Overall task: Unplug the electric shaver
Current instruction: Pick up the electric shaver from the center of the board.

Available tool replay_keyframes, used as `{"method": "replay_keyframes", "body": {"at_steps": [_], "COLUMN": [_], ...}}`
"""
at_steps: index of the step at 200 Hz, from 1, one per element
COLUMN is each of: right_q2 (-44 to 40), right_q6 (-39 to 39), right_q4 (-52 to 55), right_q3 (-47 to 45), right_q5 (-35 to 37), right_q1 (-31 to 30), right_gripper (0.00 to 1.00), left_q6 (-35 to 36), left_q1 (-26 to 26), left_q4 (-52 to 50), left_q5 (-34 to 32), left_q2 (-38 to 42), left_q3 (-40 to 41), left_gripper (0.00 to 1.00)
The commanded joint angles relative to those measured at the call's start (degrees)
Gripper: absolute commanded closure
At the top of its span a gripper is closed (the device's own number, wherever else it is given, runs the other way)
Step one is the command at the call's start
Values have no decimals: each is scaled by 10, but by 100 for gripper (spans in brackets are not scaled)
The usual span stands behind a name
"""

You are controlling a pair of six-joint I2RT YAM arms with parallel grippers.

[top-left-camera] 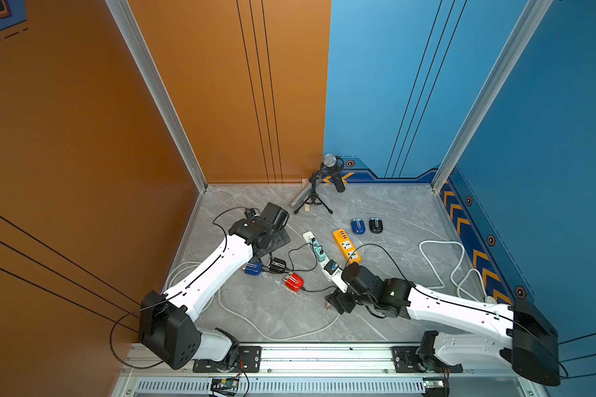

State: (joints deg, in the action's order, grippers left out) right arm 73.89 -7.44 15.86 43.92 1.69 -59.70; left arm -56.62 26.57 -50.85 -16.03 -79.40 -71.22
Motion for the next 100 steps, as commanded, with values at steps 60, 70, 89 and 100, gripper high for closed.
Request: {"method": "replay_keyframes", "body": {"at_steps": [60, 70, 89, 100], "right_q2": [252, 275, 317, 340], "right_q6": [13, 11, 15, 17], "right_q4": [-25, -21, -3, 12], "right_q3": [185, 203, 239, 260], "right_q5": [-18, -15, -9, 0], "right_q1": [-24, -24, -24, -23], "right_gripper": [15, 15, 14, 14], "left_q6": [51, 54, 60, 64], "left_q1": [-129, -137, -145, -150], "left_q4": [-12, -12, -12, -12], "left_q5": [73, 76, 80, 81], "left_q2": [64, 67, 65, 63], "left_q3": [47, 50, 53, 53], "left_gripper": [1, 1, 1, 1]}}
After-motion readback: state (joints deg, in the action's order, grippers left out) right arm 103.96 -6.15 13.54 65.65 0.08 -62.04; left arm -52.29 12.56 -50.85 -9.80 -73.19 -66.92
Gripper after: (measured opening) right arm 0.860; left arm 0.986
